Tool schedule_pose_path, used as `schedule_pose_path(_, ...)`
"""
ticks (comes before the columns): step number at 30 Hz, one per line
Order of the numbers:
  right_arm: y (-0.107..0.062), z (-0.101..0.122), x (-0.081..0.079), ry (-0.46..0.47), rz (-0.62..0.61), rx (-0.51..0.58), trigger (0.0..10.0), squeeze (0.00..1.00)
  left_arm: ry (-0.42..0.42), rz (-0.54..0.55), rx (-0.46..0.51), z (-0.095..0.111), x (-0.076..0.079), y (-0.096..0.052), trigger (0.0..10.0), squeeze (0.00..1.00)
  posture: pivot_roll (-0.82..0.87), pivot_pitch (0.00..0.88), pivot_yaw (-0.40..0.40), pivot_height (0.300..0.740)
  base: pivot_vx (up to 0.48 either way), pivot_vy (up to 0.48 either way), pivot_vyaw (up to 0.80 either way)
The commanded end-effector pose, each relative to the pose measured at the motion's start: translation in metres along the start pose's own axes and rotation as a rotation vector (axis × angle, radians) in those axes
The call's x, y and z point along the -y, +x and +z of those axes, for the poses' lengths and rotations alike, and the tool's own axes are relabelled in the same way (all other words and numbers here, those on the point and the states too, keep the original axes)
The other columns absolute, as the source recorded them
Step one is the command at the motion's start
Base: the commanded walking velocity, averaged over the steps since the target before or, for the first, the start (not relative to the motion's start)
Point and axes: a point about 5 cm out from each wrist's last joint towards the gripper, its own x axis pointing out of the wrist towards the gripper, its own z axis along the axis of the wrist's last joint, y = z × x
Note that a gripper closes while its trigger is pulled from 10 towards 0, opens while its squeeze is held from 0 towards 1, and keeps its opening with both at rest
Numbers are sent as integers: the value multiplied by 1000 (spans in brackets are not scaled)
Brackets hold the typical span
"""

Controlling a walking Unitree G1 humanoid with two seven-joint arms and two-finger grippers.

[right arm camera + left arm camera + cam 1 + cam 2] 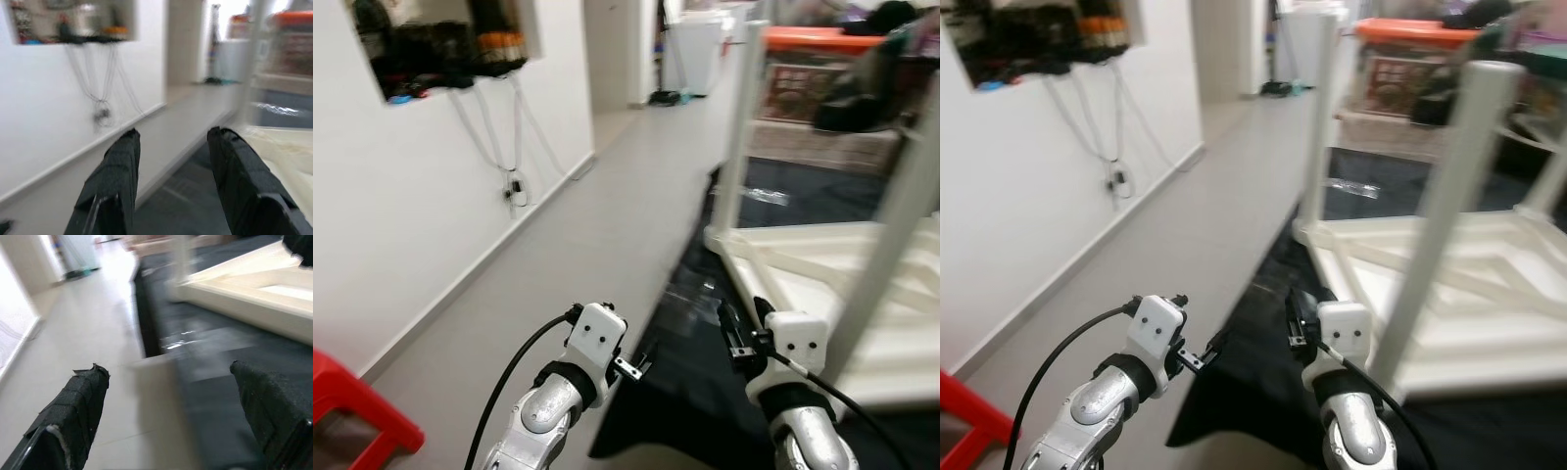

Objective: Building children table

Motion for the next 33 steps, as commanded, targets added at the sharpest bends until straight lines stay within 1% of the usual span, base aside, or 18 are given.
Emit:
schedule_pose_path(1, 0, 2, 0, -11, 21, 7, 10000, 0, -14, 2, -3, -1, -1, 1, 10000, 0, 109, 0, -56, 740, 0, 0, 0)
schedule_pose_path(8, 8, 10, -1, -16, 50, 32, 10000, 0, -15, 0, -8, -1, -1, 2, 10000, 0, 109, 0, -58, 740, 0, 0, 0)
schedule_pose_path(11, 15, 13, 2, -33, -4, 29, 10000, 0, -20, -10, -9, -2, 1, 2, 10000, 0, 110, 0, -59, 740, 0, 0, 0)
schedule_pose_path(12, 19, 14, 6, -47, -55, 20, 10000, 0, -21, -14, -10, -2, 1, 1, 10000, 0, 110, 0, -59, 740, 0, 0, 0)
schedule_pose_path(15, 22, 15, 9, -55, -90, 14, 10000, 0, -22, -16, -10, -2, 2, 1, 10000, 0, 110, 0, -59, 740, 0, 0, 0)
schedule_pose_path(16, 25, 16, 16, -55, -133, 4, 10000, 0, -22, -20, -10, -2, 2, 1, 10000, 0, 114, 0, -63, 740, 0, 0, 0)
schedule_pose_path(17, 25, 16, 16, -55, -133, 4, 10000, 0, -22, -20, -10, -2, 2, 1, 10000, 0, 114, 0, -63, 740, 0, 0, 0)
schedule_pose_path(18, 27, 16, 26, -68, -180, 0, 10000, 0, -23, -23, -11, -2, 3, 0, 10000, 0, 114, 0, -63, 740, 0, 0, 0)
schedule_pose_path(19, 27, 16, 26, -68, -180, 0, 10000, 0, -23, -23, -11, -2, 3, 0, 10000, 0, 114, 0, -63, 740, 0, 0, 0)
schedule_pose_path(20, 28, 16, 41, -83, -237, -7, 10000, 0, -25, -25, -11, -2, 3, 0, 10000, 0, 112, 0, -62, 740, 0, 0, 0)
schedule_pose_path(23, 28, 16, 41, -83, -237, -7, 10000, 0, -25, -25, -11, -2, 3, 0, 10000, 0, 112, 0, -62, 740, 0, 0, 0)
schedule_pose_path(25, 22, 14, 90, -142, -413, -32, 10000, 0, -28, -30, -13, -3, 4, -1, 10000, 0, 109, 0, -61, 740, 0, 0, 0)
schedule_pose_path(26, 22, 14, 90, -142, -413, -32, 10000, 0, -28, -30, -13, -3, 4, -1, 10000, 0, 109, 0, -61, 740, 0, 0, 0)
schedule_pose_path(27, 15, 15, 109, -169, -482, -36, 10000, 0, -29, -32, -15, -3, 5, -1, 10000, 0, 108, 0, -58, 740, 0, 0, 0)
schedule_pose_path(28, 15, 15, 109, -169, -482, -36, 10000, 0, -29, -32, -15, -3, 5, -1, 10000, 0, 108, 0, -58, 740, 0, 0, 0)
schedule_pose_path(30, 3, 16, 132, -206, -581, -44, 10000, 0, -30, -36, -18, -4, 5, -2, 10000, 0, 105, 0, -58, 740, 0, 0, 0)
schedule_pose_path(31, 3, 16, 132, -206, -581, -44, 10000, 0, -30, -36, -18, -4, 5, -2, 10000, 0, 105, 0, -58, 740, 0, 0, 0)
schedule_pose_path(33, -9, 16, 146, -242, -693, -67, 10000, 0, -30, -40, -20, -4, 6, -1, 10000, 0, 105, 0, -58, 740, 0, 0, 0)
